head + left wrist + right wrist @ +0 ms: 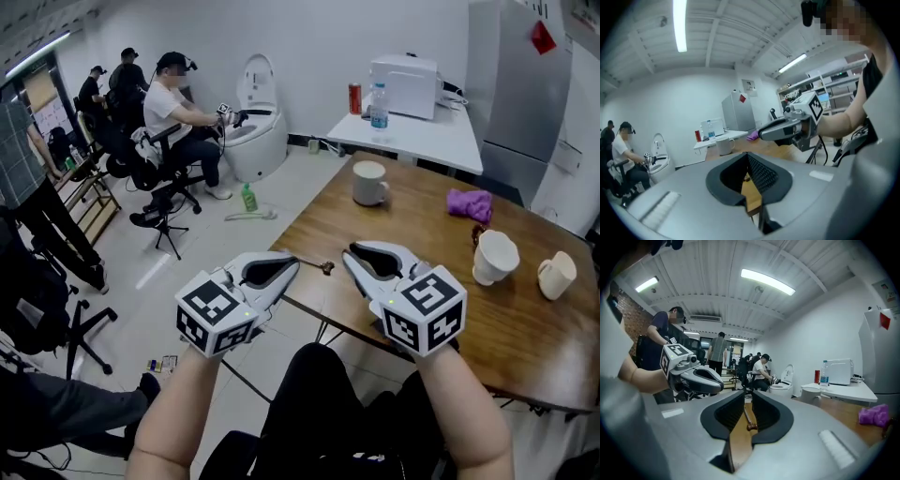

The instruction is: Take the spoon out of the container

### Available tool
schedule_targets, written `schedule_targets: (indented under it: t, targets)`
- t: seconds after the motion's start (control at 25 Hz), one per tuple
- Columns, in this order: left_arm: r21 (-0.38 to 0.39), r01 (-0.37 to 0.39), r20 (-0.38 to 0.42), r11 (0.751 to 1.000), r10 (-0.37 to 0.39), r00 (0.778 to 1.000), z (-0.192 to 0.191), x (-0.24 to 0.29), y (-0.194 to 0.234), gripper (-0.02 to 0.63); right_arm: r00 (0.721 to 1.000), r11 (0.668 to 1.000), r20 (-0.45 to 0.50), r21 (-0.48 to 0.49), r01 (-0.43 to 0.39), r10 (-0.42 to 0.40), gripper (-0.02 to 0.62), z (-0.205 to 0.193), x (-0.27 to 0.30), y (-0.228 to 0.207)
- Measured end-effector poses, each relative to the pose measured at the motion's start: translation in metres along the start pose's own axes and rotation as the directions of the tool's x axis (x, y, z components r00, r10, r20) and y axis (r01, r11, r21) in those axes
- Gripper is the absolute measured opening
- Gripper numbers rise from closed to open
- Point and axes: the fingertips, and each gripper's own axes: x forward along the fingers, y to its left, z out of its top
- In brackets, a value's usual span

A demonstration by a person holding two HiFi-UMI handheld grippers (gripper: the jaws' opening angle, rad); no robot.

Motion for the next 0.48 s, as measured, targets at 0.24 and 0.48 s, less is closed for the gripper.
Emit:
schedule_targets:
  t: [0.24,0.48]
  targets:
    - [-0.106,-0.06,0.111,0.993,0.072,0.991,-0.003,-0.029,-0.013,0.012,0.998,0.998,0.037,0.01,-0.058,0.058,0.054,0.001,-0.004,0.028]
    - [-0.2,-0.108,0.164,0.974,0.142,0.976,-0.018,-0.053,-0.031,0.012,0.993,0.993,0.063,0.045,-0.106,0.104,0.051,-0.008,-0.016,0.057]
